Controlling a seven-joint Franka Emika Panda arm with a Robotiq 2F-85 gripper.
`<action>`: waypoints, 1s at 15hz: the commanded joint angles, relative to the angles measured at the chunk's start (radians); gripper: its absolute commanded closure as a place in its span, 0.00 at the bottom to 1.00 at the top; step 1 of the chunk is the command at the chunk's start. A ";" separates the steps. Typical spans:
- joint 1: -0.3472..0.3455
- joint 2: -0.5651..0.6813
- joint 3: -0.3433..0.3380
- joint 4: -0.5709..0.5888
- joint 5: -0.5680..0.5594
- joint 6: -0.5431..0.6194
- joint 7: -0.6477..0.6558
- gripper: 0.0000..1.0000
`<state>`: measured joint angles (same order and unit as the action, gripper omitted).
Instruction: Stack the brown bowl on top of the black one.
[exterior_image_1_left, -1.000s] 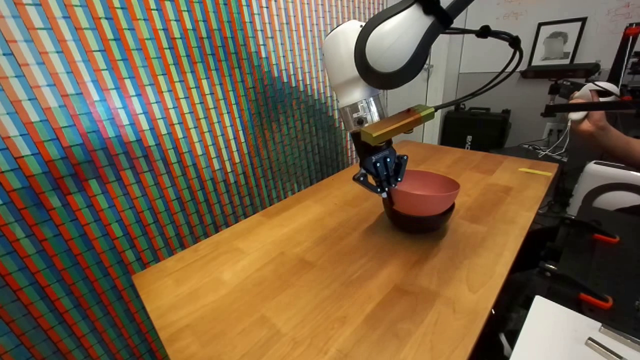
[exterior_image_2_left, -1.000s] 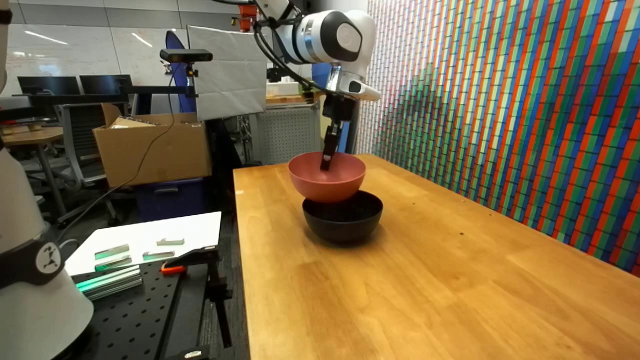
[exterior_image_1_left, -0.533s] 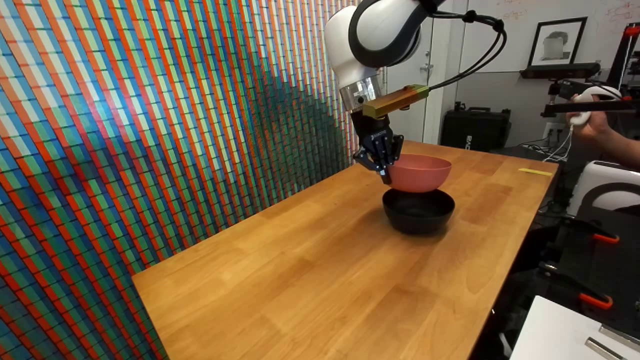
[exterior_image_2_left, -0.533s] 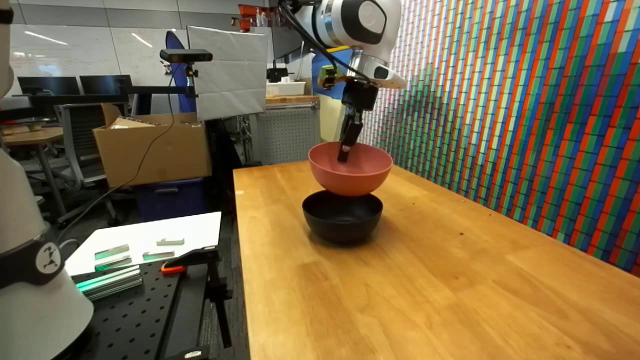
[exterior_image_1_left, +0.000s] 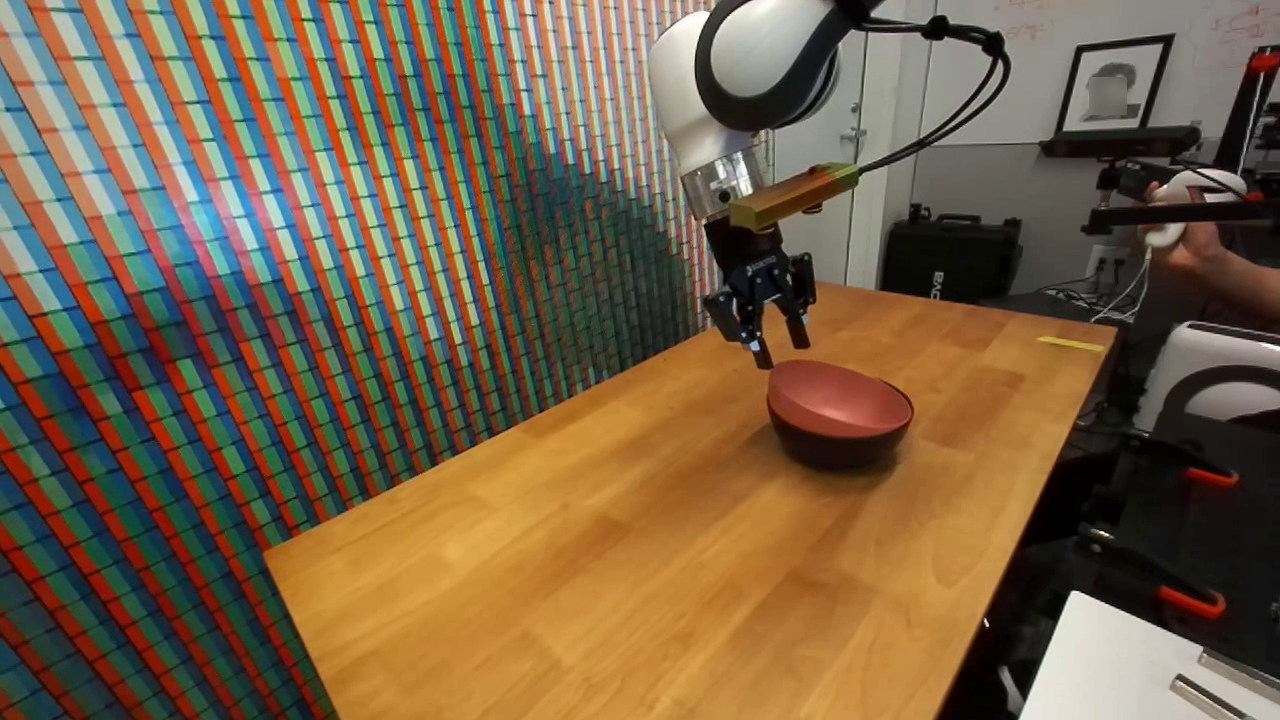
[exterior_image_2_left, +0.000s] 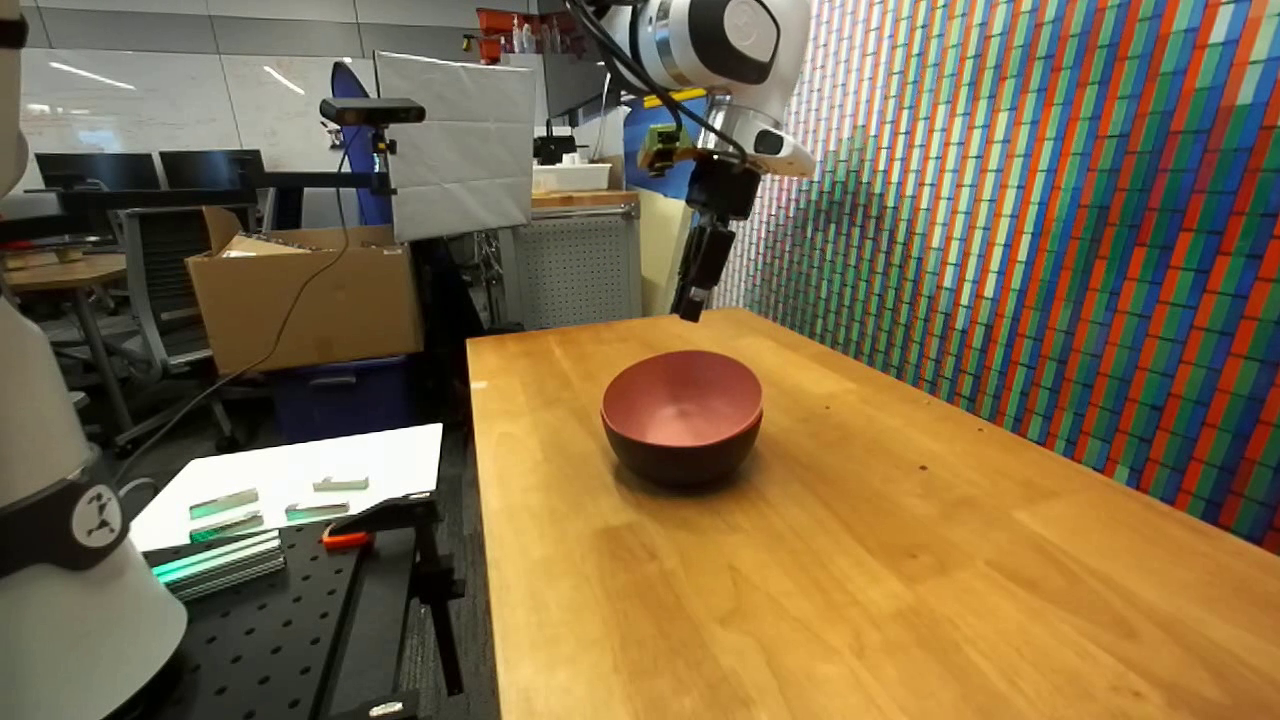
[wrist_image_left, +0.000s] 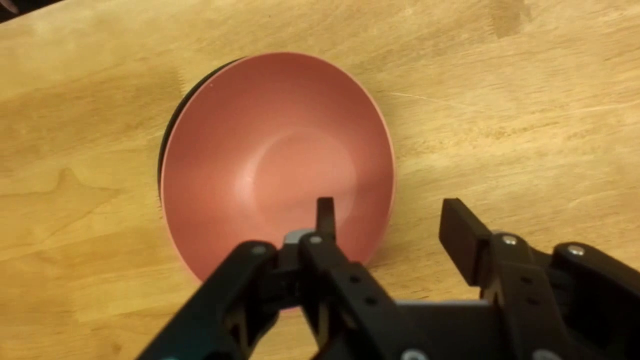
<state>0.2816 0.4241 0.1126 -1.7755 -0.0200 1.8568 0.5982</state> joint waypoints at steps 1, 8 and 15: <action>0.001 0.004 -0.024 0.038 -0.038 -0.064 -0.011 0.10; -0.015 -0.112 -0.074 -0.005 -0.240 -0.232 -0.053 0.00; -0.111 -0.281 -0.085 -0.115 -0.372 -0.211 -0.259 0.00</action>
<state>0.2126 0.2358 0.0342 -1.8044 -0.3405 1.6278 0.4171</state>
